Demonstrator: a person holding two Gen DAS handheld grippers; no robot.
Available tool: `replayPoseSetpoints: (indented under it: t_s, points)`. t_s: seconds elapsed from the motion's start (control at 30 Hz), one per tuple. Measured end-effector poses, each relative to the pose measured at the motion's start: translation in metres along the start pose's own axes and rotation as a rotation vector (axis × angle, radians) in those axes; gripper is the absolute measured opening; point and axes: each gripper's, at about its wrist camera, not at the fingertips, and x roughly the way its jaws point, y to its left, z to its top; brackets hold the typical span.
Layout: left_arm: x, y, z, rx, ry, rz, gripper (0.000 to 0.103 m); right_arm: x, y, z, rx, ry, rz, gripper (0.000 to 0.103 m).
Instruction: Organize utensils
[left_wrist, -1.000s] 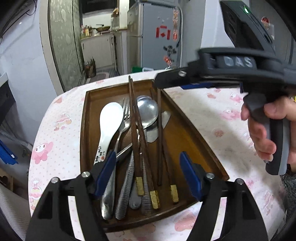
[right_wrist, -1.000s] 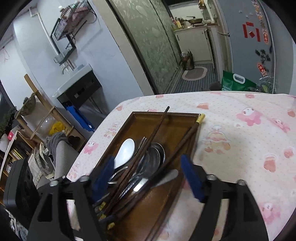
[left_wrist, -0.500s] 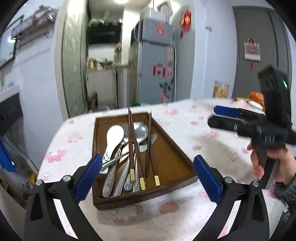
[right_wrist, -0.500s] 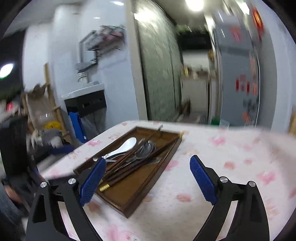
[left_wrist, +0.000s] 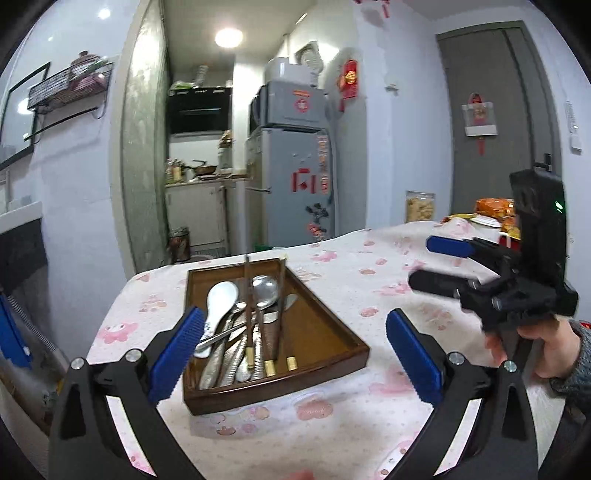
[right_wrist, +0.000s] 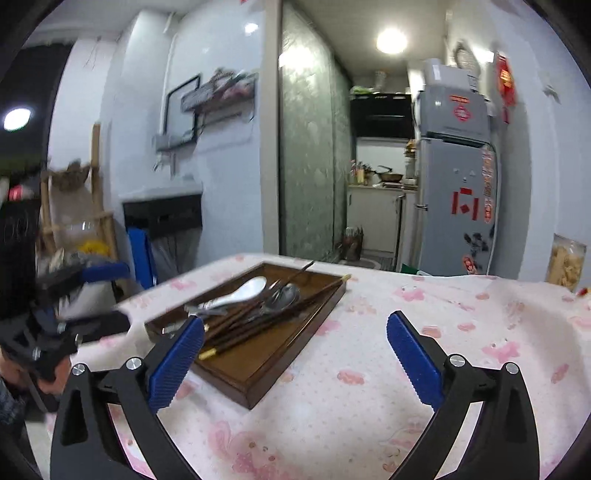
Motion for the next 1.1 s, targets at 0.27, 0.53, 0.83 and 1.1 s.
replayPoseSetpoints:
  t_s: [0.27, 0.53, 0.83, 1.1]
  points:
    - [-0.0015, 0.0059, -0.0027, -0.03, -0.007, 0.086, 0.1, -0.0003, 0.0026, -0.0017, 0.002, 0.005, -0.001, 0.1]
    - [-0.0014, 0.0079, -0.0049, -0.027, -0.01, 0.075, 0.1, -0.0017, -0.001, -0.0029, 0.014, -0.002, -0.008, 0.1]
    - [-0.0026, 0.0081, -0.0059, -0.025, -0.013, 0.071, 0.1, -0.0032, -0.0022, -0.0028, 0.015, -0.002, -0.018, 0.1]
    - [-0.0025, 0.0075, -0.0059, -0.025, -0.013, 0.07, 0.1, -0.0034, -0.0021, -0.0029, 0.015, -0.002, -0.018, 0.1]
